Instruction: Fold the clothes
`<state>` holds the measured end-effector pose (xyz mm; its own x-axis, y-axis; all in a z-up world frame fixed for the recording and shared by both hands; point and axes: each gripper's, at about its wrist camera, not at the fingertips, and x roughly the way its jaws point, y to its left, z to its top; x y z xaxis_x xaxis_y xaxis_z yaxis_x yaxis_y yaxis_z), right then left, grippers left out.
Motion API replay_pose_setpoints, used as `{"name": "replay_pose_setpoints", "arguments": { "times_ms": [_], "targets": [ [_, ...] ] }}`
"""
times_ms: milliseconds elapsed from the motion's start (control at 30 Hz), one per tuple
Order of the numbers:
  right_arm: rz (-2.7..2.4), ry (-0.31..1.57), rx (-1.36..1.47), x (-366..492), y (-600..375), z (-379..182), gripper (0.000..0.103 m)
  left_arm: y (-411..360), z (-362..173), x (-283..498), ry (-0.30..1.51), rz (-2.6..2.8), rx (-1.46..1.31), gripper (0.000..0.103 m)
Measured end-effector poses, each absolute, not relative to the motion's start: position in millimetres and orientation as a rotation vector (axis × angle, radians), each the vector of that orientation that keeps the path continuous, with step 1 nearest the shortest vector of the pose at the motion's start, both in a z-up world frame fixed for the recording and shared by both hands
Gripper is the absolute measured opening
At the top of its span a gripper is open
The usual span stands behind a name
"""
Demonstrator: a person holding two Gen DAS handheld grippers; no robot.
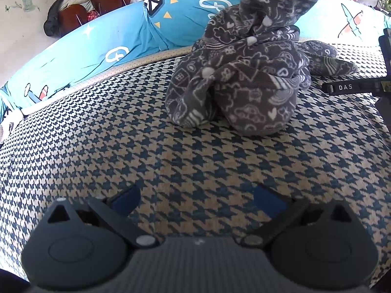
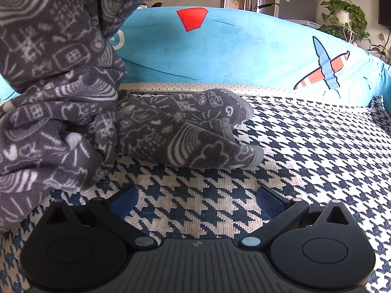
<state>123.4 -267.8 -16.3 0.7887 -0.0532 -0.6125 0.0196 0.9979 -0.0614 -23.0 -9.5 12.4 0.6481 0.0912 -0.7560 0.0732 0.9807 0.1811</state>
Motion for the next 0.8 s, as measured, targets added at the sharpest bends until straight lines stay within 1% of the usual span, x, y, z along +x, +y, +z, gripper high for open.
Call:
{"name": "replay_pose_setpoints", "arguments": {
  "times_ms": [800],
  "targets": [
    [-0.039,0.661,-0.052,124,-268,-16,0.103,-8,19,-34,0.831,0.021,0.22,0.103]
  ]
}}
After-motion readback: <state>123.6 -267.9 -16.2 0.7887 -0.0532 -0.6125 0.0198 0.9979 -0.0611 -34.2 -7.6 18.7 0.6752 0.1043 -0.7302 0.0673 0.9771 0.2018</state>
